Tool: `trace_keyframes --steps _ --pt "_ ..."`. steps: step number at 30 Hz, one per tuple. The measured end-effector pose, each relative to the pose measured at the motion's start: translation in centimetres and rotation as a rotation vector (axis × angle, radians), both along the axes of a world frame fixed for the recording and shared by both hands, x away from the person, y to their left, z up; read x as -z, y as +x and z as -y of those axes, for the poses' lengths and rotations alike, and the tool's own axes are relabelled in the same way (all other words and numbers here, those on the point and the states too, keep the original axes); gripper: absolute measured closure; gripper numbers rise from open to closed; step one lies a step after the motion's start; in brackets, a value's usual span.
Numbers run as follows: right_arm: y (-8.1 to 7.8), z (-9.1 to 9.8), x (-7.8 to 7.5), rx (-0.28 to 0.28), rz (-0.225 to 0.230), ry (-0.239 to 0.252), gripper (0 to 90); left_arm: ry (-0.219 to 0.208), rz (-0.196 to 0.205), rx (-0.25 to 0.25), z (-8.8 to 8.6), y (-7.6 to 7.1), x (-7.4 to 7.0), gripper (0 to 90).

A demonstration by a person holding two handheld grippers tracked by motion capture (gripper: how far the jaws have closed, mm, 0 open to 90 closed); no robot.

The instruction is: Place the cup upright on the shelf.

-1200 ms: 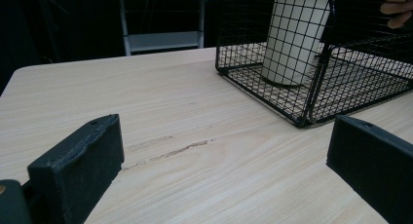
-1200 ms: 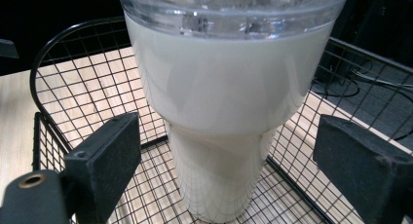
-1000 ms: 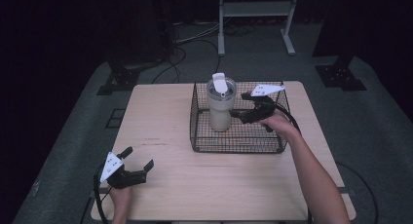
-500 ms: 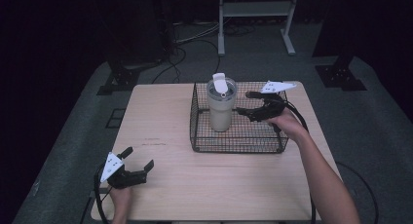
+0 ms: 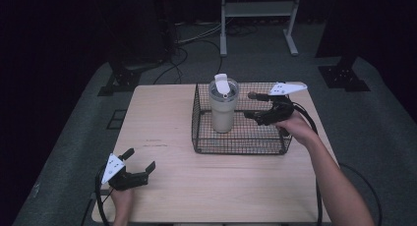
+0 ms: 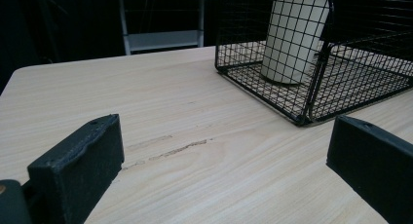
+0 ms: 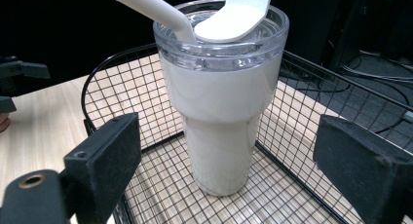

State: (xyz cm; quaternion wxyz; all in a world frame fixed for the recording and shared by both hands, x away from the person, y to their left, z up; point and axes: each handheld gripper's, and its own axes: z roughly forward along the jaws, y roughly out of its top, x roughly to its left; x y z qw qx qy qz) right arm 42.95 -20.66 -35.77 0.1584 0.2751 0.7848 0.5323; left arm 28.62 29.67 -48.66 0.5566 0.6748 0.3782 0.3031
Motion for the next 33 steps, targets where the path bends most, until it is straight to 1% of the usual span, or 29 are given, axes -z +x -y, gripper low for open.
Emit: trace_keyframes --steps 11,13,17,26,27,33 --pt "-1.2 1.9 -0.1 0.021 -0.004 0.004 9.7 0.004 0.0 -0.001 0.0 0.0 0.0 0.0" --pt "-1.4 2.2 -0.2 0.023 -0.017 0.002 9.7 0.005 0.001 0.0 0.0 0.0 0.0 0.0" --pt "-1.8 2.7 -0.3 0.025 -0.009 0.006 9.8 0.004 -0.001 -0.001 0.1 0.0 0.0 0.0" --pt "-3.0 3.7 0.1 0.026 -0.019 -0.006 9.8 0.0 -0.001 -0.002 0.1 0.0 0.0 0.0" --pt "-3.1 3.8 0.2 0.025 -0.013 -0.002 9.9 0.0 -0.001 -0.003 0.1 0.0 0.0 0.0" --pt "-4.0 4.2 0.5 0.017 -0.014 0.002 9.9 0.003 -0.002 -0.003 0.1 0.0 0.0 0.0"
